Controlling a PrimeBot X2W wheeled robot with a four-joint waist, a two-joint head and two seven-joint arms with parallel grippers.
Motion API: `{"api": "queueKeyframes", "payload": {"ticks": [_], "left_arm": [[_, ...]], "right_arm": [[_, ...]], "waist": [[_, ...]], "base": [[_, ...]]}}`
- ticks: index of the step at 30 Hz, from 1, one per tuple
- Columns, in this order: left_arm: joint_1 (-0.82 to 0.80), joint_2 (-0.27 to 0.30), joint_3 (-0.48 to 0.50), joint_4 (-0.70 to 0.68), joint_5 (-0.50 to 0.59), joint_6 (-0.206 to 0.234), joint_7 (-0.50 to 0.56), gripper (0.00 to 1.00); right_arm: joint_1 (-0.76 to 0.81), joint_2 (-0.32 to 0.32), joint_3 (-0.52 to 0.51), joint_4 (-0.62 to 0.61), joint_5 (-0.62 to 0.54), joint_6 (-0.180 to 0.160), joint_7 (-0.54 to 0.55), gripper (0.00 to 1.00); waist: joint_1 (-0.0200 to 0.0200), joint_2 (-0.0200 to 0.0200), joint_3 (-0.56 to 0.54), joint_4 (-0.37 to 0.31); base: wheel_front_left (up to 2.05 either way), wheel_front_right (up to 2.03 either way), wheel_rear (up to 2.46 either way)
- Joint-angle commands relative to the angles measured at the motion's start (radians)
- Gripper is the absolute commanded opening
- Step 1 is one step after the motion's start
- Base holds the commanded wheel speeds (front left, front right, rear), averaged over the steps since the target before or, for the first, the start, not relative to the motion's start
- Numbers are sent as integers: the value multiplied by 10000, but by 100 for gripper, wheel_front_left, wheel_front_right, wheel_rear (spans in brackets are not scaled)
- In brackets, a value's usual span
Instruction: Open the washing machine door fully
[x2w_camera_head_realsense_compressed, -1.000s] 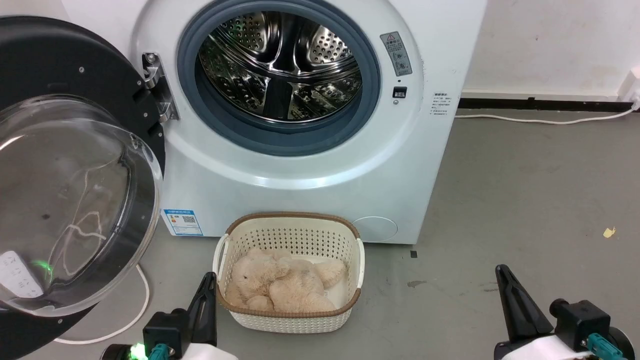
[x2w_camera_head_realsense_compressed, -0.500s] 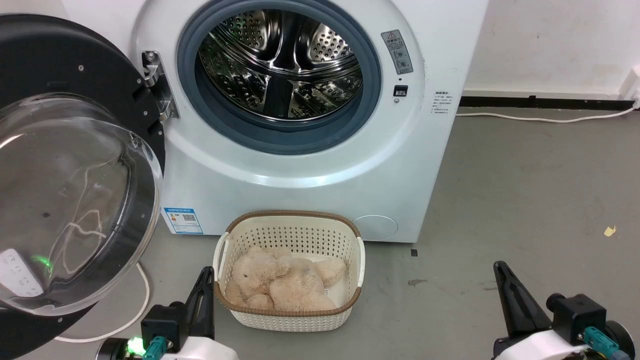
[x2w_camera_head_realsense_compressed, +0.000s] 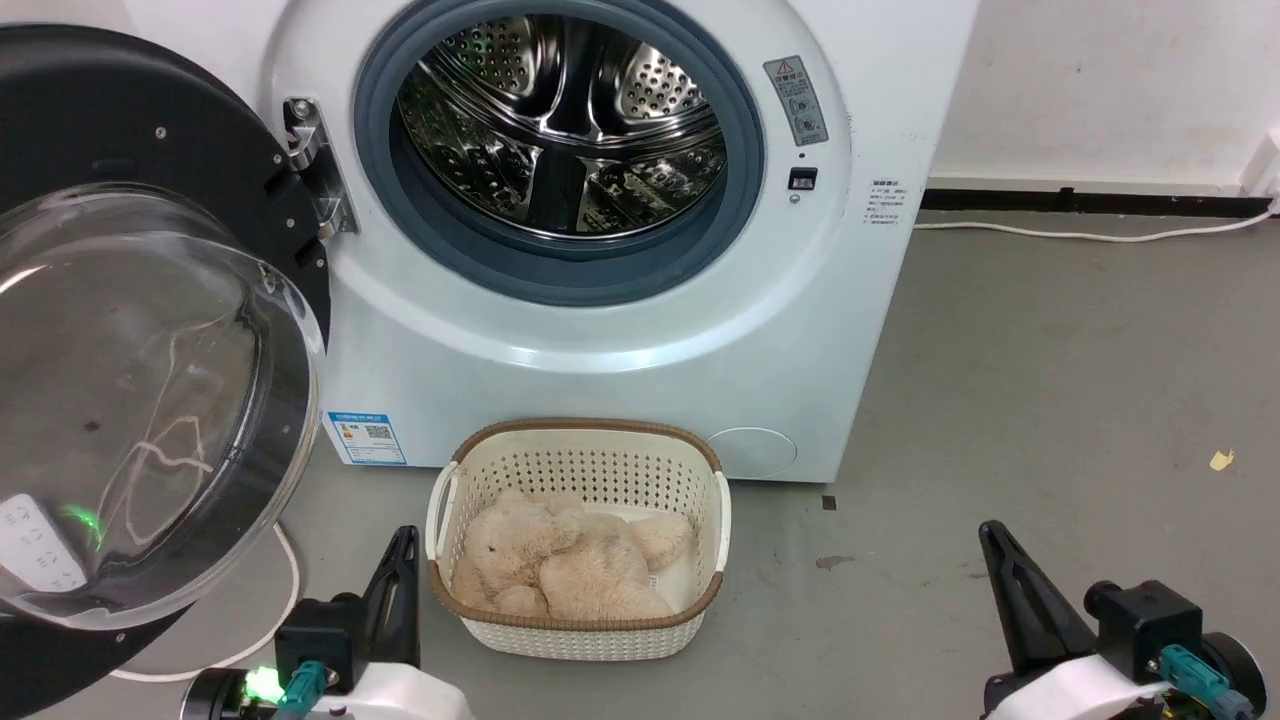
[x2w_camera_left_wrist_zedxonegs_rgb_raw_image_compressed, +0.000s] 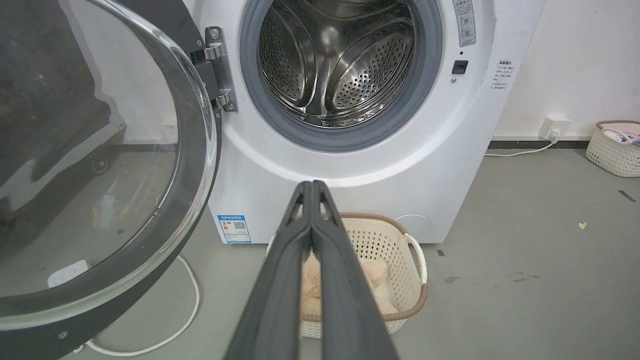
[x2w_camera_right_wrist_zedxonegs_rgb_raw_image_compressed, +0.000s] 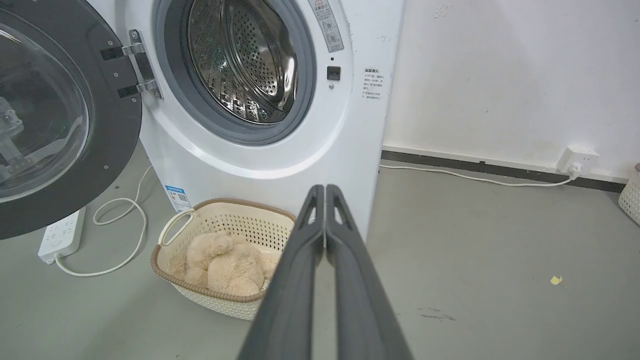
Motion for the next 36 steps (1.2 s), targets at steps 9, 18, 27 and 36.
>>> {"api": "queueKeyframes", "payload": {"ticks": [9, 18, 27, 36], "left_arm": [[-199, -170, 298, -117, 311, -233, 239, 0], [-255, -277, 510, -178, 505, -382, 423, 0], [-310, -384, 721, -238, 699, -530, 606, 0], [-365, -492, 934, -299, 893, -679, 790, 0]], "right_arm": [[-248, 28, -27, -100, -196, 6, 197, 0], [-322, 31, -41, -129, -317, 7, 357, 0], [-396, 34, -55, -157, -437, 7, 515, 0], [-471, 36, -70, -186, -559, 8, 674, 0]], "waist": [[0, 0, 33, 8], [0, 0, 64, 16], [0, 0, 94, 24], [0, 0, 125, 32]], "base": [[0, 0, 0], [0, 0, 0], [0, 0, 0], [0, 0, 0]]}}
